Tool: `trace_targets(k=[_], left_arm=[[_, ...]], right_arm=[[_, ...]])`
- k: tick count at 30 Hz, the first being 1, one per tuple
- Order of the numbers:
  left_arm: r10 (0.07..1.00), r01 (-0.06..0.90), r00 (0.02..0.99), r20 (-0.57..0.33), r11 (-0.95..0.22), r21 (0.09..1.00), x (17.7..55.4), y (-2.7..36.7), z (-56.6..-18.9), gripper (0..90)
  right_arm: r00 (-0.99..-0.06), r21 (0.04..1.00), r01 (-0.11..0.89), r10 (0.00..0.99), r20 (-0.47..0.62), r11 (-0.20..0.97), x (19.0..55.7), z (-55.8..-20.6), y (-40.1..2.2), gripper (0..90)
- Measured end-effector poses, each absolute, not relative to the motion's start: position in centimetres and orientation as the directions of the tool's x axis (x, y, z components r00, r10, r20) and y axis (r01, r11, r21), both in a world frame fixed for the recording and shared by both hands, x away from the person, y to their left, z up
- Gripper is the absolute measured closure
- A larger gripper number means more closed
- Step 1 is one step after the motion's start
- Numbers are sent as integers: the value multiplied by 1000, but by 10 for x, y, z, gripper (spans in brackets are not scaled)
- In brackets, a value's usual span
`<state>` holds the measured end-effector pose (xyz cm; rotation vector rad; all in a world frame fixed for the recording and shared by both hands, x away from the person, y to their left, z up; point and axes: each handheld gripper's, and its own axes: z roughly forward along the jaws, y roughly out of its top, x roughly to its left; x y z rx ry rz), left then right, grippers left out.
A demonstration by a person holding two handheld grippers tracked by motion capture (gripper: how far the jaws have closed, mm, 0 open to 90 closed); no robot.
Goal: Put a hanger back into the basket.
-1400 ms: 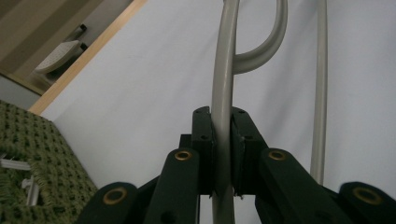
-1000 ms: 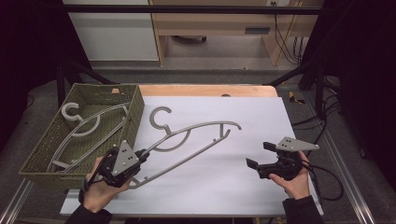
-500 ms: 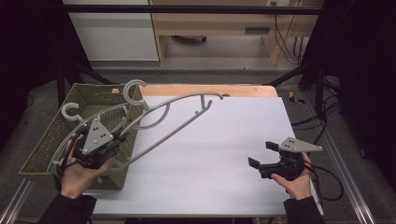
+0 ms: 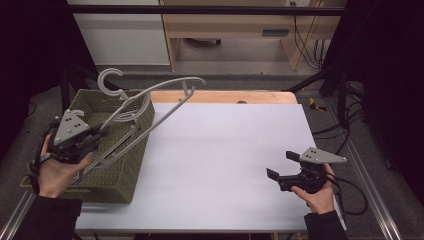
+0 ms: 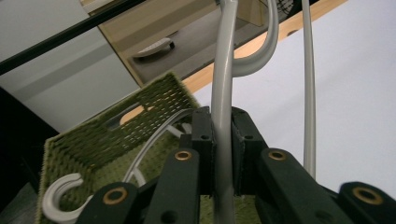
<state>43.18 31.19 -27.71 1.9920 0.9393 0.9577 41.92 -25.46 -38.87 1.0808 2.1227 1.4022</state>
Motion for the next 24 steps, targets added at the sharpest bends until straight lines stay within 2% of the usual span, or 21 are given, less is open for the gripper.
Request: trace_targets(k=[12, 24], left_arm=[[861, 350, 384, 333, -469, 811, 452, 362, -288, 818], [876, 396, 359, 322, -456, 797, 465, 392, -309, 818]], right_arm=[[-634, 895, 395, 767, 101, 209, 419, -389, -254, 61], [-635, 893, 396, 767, 96, 216, 420, -390, -253, 62]])
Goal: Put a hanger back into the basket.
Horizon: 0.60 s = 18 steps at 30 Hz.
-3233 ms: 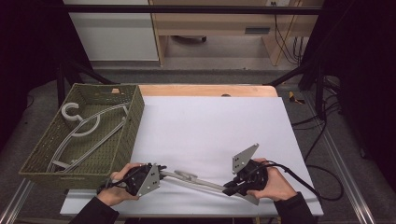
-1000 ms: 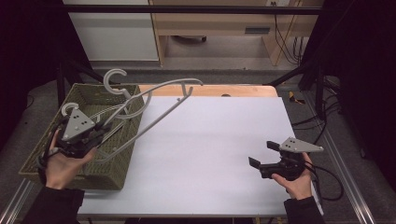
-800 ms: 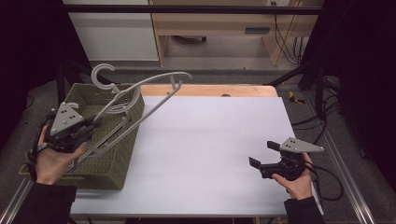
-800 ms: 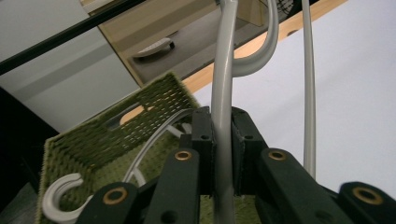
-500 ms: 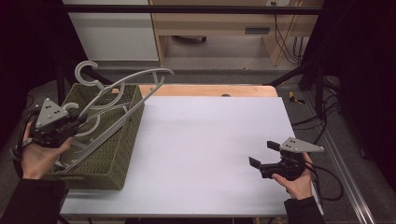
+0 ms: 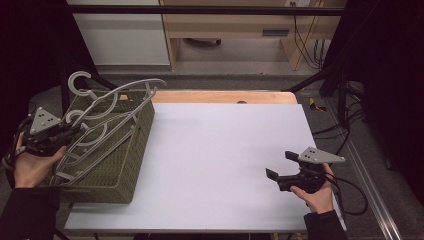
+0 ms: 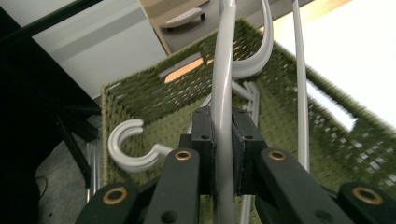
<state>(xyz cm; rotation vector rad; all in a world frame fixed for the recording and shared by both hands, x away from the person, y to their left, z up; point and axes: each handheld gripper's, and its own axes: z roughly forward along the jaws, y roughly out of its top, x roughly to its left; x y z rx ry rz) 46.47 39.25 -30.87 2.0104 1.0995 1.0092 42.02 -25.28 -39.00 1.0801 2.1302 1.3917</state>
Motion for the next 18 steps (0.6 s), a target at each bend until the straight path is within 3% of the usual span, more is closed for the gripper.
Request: trace_targets(k=[18], left_arm=[[890, 438, 322, 323, -442, 783, 467, 433, -325, 818]], right_arm=[[-635, 888, 398, 768, 85, 231, 421, -391, -252, 64]])
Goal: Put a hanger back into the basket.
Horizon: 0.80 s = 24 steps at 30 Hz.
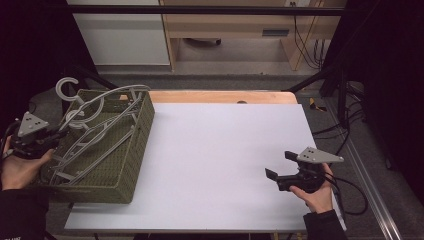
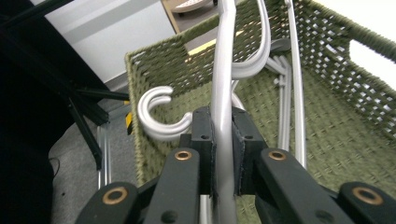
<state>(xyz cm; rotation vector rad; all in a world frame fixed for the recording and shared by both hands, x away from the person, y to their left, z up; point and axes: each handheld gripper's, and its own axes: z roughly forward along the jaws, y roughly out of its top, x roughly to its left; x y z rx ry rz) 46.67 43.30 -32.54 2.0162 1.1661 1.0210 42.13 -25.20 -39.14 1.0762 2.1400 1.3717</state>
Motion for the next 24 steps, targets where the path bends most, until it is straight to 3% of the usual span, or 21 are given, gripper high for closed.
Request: trace_targets(k=[9, 19, 24], left_arm=[[899, 444, 309, 310, -425, 789, 463, 445, -330, 818], [876, 520, 302, 375, -481, 706, 469, 444, -346, 818], [879, 535, 344, 332, -473, 699, 474, 437, -358, 817]], right_arm=[[-633, 888, 397, 769, 83, 231, 421, -392, -251, 65], [-636, 884, 403, 767, 84, 237, 422, -393, -250, 67], [-638, 884, 402, 766, 82, 240, 422, -393, -250, 67]])
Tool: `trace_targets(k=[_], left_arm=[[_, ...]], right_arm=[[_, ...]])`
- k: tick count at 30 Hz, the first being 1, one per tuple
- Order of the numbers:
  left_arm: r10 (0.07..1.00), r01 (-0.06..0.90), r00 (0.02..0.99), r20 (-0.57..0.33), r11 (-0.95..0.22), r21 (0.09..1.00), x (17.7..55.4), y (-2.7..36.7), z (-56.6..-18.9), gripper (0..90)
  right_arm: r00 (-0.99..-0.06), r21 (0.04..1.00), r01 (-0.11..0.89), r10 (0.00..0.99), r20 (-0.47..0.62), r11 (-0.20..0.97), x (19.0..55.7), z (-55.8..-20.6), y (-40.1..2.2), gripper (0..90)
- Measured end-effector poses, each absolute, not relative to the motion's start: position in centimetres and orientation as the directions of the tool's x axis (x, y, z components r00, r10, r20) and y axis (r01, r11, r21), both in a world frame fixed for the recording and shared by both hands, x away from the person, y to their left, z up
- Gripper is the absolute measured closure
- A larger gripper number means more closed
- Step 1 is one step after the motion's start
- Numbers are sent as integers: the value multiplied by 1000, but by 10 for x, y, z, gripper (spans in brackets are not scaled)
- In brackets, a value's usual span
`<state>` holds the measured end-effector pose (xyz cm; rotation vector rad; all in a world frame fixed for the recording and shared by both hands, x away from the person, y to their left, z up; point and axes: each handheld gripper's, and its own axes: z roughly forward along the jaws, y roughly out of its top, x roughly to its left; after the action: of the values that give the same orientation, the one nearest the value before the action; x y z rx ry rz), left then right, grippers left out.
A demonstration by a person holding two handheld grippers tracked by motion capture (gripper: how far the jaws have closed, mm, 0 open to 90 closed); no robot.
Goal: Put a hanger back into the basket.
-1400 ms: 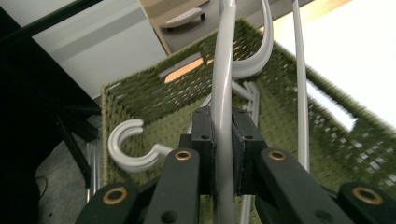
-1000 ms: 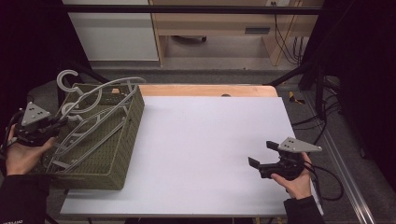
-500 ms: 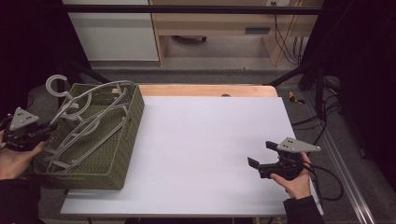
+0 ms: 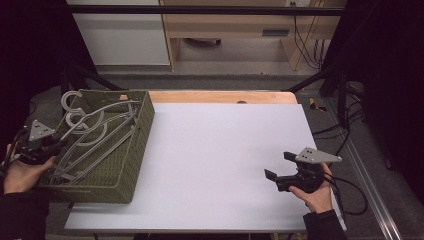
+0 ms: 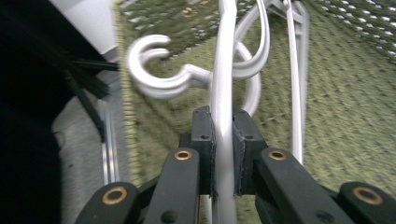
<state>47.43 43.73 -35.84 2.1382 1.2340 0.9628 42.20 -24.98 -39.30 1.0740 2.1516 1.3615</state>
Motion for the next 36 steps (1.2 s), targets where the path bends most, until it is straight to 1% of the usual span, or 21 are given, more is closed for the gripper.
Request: trace_targets(k=[4, 9, 10, 11, 14, 15, 18, 22, 24, 25, 26, 27, 28, 29, 30, 31, 32, 33, 34, 35, 36], left_arm=[[883, 554, 365, 295, -461, 693, 478, 430, -368, 814], [888, 610, 356, 289, -456, 649, 484, 428, -371, 812], [887, 630, 359, 289, -459, 626, 485, 427, -372, 808], [885, 643, 362, 293, -465, 608, 488, 426, -373, 802], [868, 673, 369, 332, -496, 549, 492, 421, -377, 724], [869, 674, 369, 329, -494, 550, 492, 421, -377, 732], [892, 657, 334, 304, -452, 603, 489, 425, -372, 707], [910, 625, 325, 257, -411, 663, 481, 427, -364, 666], [918, 598, 321, 234, -387, 702, 476, 424, -361, 611], [920, 583, 323, 220, -377, 720, 474, 422, -359, 553], [923, 571, 327, 201, -362, 737, 471, 420, -358, 553], [925, 558, 333, 184, -350, 753, 469, 417, -357, 526], [926, 541, 338, 167, -336, 771, 467, 414, -356, 478], [925, 533, 349, 150, -327, 780, 464, 410, -355, 478], [922, 513, 365, 131, -316, 798, 461, 405, -354, 452], [919, 499, 374, 126, -314, 808, 459, 402, -353, 417], [915, 481, 390, 99, -295, 826, 456, 396, -352, 367], [912, 469, 401, 84, -283, 836, 454, 392, -352, 367], [906, 455, 418, 71, -276, 847, 451, 387, -352, 321], [900, 437, 430, 62, -268, 859, 448, 382, -351, 321], [895, 426, 443, 55, -264, 866, 446, 376, -351, 300]], right_arm=[[-639, 883, 402, 765, 81, 242, 421, -393, -250, 69], [-642, 883, 400, 763, 79, 246, 422, -393, -250, 71], [-639, 884, 401, 765, 81, 241, 422, -393, -250, 70], [-639, 883, 401, 765, 81, 242, 422, -393, -250, 71], [-639, 884, 402, 765, 83, 240, 421, -392, -251, 71], [-638, 884, 403, 765, 85, 238, 421, -392, -251, 71], [-639, 884, 402, 765, 84, 239, 421, -392, -251, 70], [-639, 885, 401, 765, 82, 239, 421, -392, -251, 69], [-633, 887, 400, 769, 84, 232, 421, -392, -251, 68], [-632, 891, 393, 770, 81, 228, 421, -391, -252, 67], [-632, 891, 393, 770, 81, 228, 421, -391, -252, 67], [-634, 894, 386, 770, 78, 227, 421, -391, -252, 65], [-634, 896, 383, 770, 77, 225, 420, -391, -253, 63], [-634, 896, 383, 770, 77, 225, 420, -391, -253, 63], [-629, 897, 384, 773, 81, 219, 420, -391, -252, 60], [-628, 898, 381, 775, 77, 219, 420, -390, -253, 60], [-625, 900, 379, 777, 79, 213, 420, -390, -253, 58], [-625, 900, 379, 777, 79, 213, 420, -390, -253, 58], [-623, 901, 380, 778, 82, 209, 419, -390, -253, 58], [-623, 901, 380, 778, 82, 209, 419, -390, -253, 58], [-624, 903, 376, 777, 79, 210, 419, -390, -254, 57]])
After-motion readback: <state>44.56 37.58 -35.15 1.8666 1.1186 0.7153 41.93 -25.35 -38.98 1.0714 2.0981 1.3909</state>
